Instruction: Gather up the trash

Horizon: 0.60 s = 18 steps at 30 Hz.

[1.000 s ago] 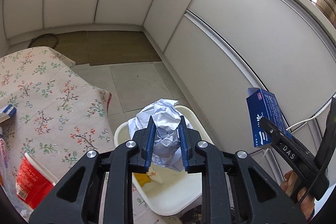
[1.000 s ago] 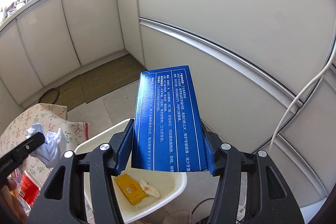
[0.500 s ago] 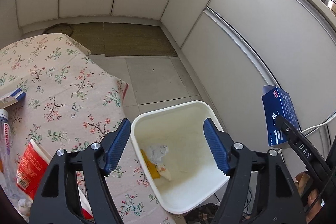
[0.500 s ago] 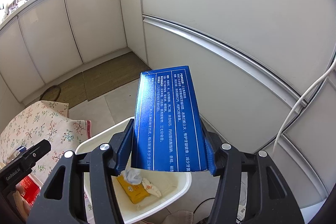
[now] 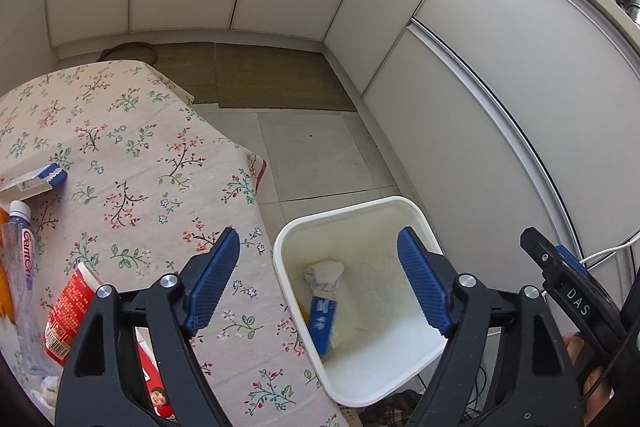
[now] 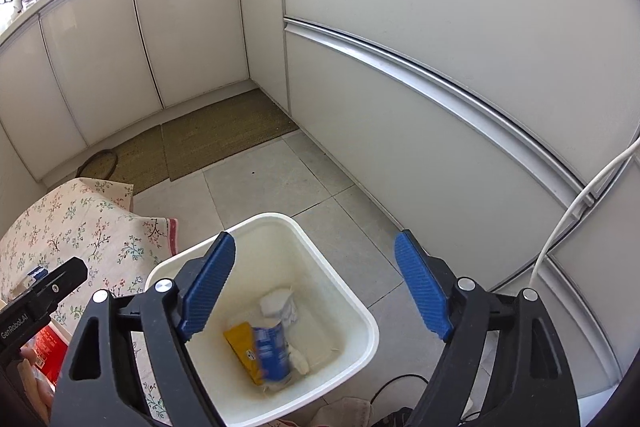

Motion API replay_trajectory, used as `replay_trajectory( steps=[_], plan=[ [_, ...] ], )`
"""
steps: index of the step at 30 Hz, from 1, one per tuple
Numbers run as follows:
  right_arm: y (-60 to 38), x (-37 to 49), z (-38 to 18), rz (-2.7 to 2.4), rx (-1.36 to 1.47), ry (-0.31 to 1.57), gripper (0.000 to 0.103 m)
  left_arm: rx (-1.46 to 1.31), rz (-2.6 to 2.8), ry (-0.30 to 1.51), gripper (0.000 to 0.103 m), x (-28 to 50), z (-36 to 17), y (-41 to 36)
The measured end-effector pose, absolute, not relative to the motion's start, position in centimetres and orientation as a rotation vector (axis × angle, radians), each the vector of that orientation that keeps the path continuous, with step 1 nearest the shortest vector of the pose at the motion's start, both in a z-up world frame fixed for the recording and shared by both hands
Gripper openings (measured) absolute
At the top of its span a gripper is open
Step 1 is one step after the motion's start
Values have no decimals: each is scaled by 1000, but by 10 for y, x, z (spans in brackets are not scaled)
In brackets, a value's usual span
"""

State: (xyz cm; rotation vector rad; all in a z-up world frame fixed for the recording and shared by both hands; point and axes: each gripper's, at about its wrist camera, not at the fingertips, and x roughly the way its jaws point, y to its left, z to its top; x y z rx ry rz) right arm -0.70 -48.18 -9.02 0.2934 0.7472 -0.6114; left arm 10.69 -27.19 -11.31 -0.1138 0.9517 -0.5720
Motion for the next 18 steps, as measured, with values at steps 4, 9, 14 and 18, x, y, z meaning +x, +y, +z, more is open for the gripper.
replay_trajectory(
  steps=[4,9,14,18],
  plan=[
    [-480,-6,-91,-624,279,756,86,-111,-560,947,84,107,-113,-269],
    [-472,1,-96,-637,247,782,91,-108,-535,945,88,108,-110,-261],
    [-455,10,-95,-598,239,788,92,-65,-490,923,93,106,-105,-248],
    [-435,18,-90,-561,218,771,92,-41,-439,910,94,108,-102,-233]
  ],
)
